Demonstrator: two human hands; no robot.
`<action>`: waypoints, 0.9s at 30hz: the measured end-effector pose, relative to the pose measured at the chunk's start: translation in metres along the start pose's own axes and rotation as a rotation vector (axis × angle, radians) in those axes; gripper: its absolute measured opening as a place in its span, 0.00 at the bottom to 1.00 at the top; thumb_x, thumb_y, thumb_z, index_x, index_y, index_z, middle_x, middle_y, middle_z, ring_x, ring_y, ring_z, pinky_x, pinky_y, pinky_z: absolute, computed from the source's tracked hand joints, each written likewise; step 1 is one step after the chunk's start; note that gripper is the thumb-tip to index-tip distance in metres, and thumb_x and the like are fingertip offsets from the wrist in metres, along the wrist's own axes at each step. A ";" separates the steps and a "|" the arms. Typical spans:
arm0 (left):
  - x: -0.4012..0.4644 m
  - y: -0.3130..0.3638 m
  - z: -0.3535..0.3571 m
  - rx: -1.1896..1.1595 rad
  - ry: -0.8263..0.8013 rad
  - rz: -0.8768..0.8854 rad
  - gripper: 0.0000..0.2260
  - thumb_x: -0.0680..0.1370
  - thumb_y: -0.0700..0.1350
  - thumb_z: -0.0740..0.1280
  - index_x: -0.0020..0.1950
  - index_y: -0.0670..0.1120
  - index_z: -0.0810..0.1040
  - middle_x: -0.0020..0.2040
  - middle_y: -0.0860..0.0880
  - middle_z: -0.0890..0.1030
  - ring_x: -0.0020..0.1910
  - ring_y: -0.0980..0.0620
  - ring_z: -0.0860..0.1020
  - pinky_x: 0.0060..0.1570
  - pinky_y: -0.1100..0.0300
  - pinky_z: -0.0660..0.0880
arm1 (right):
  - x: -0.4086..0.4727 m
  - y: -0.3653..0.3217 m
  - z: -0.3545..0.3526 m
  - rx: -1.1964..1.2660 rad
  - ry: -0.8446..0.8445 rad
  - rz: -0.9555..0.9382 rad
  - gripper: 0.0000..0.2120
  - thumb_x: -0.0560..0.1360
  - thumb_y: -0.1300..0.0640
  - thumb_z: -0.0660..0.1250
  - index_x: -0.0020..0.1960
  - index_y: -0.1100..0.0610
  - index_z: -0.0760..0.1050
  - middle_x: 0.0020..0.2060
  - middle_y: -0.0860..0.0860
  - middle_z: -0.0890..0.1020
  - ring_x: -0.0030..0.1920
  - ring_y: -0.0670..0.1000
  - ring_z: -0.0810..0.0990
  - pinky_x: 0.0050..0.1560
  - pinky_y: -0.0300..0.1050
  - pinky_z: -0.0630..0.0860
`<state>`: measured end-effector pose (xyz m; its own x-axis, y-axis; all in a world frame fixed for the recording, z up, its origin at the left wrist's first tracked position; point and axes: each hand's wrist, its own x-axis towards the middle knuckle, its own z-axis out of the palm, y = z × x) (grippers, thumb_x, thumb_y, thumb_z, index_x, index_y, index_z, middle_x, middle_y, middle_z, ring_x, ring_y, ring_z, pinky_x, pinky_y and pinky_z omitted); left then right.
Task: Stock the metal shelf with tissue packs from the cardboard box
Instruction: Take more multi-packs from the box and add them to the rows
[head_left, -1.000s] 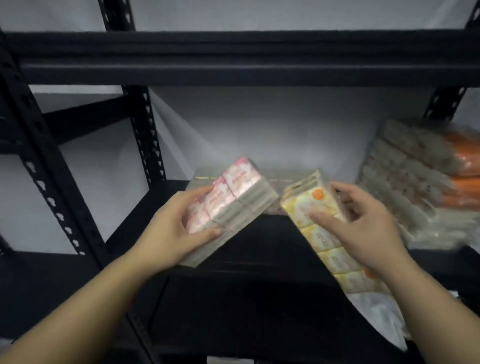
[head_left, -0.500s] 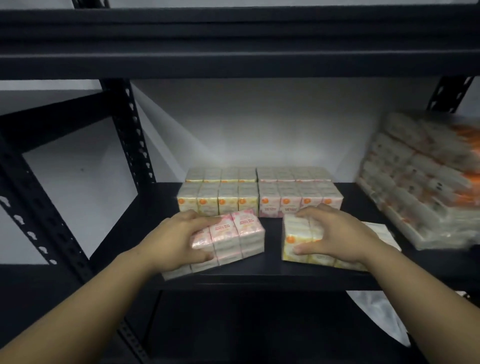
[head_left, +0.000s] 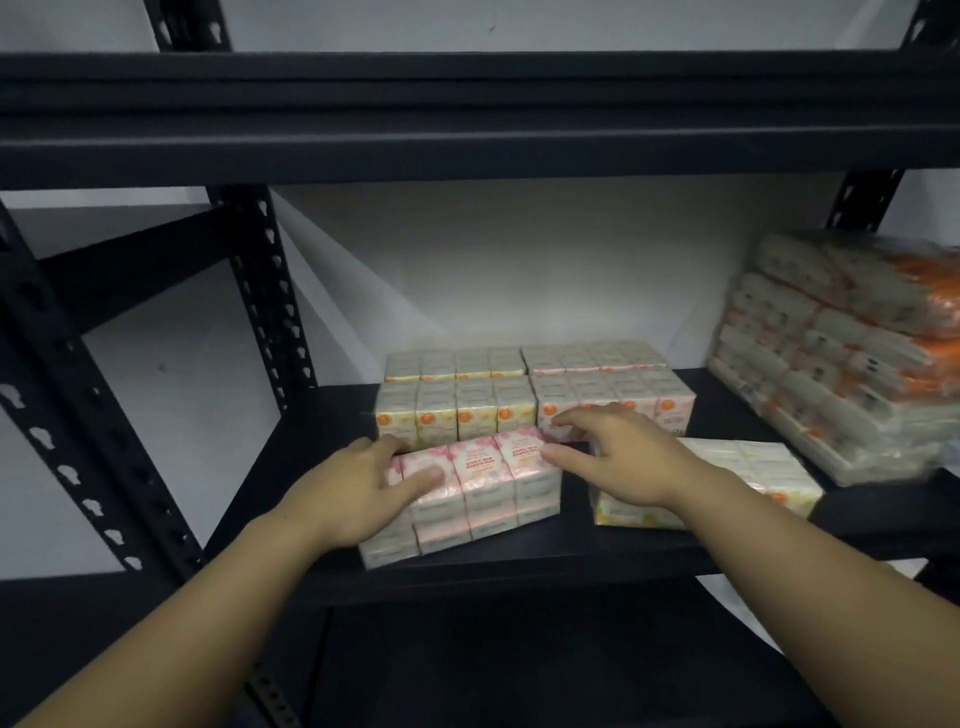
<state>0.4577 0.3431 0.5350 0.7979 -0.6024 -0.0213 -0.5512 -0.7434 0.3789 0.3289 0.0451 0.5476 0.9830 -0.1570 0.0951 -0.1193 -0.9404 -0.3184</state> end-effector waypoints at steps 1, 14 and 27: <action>-0.004 -0.001 -0.001 -0.002 0.030 -0.053 0.44 0.69 0.82 0.48 0.77 0.59 0.66 0.69 0.51 0.75 0.64 0.51 0.76 0.61 0.52 0.76 | 0.004 -0.007 0.002 -0.007 -0.009 0.010 0.34 0.77 0.25 0.56 0.75 0.43 0.71 0.67 0.44 0.80 0.66 0.48 0.77 0.67 0.55 0.75; -0.016 -0.012 -0.003 -0.270 0.259 -0.187 0.18 0.74 0.65 0.73 0.54 0.56 0.73 0.46 0.57 0.82 0.42 0.59 0.82 0.38 0.62 0.77 | 0.031 -0.020 0.023 0.164 0.060 0.053 0.25 0.69 0.34 0.77 0.58 0.45 0.74 0.45 0.44 0.81 0.45 0.48 0.80 0.47 0.50 0.81; -0.016 -0.029 0.009 -0.359 0.100 -0.290 0.26 0.72 0.71 0.69 0.58 0.51 0.77 0.50 0.56 0.82 0.48 0.59 0.81 0.41 0.62 0.74 | 0.035 -0.027 0.025 0.031 -0.025 0.012 0.40 0.73 0.25 0.65 0.76 0.47 0.69 0.66 0.47 0.80 0.62 0.52 0.79 0.58 0.49 0.77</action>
<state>0.4588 0.3718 0.5160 0.9359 -0.3404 -0.0909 -0.1966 -0.7187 0.6670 0.3699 0.0724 0.5358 0.9848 -0.1603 0.0674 -0.1273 -0.9286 -0.3486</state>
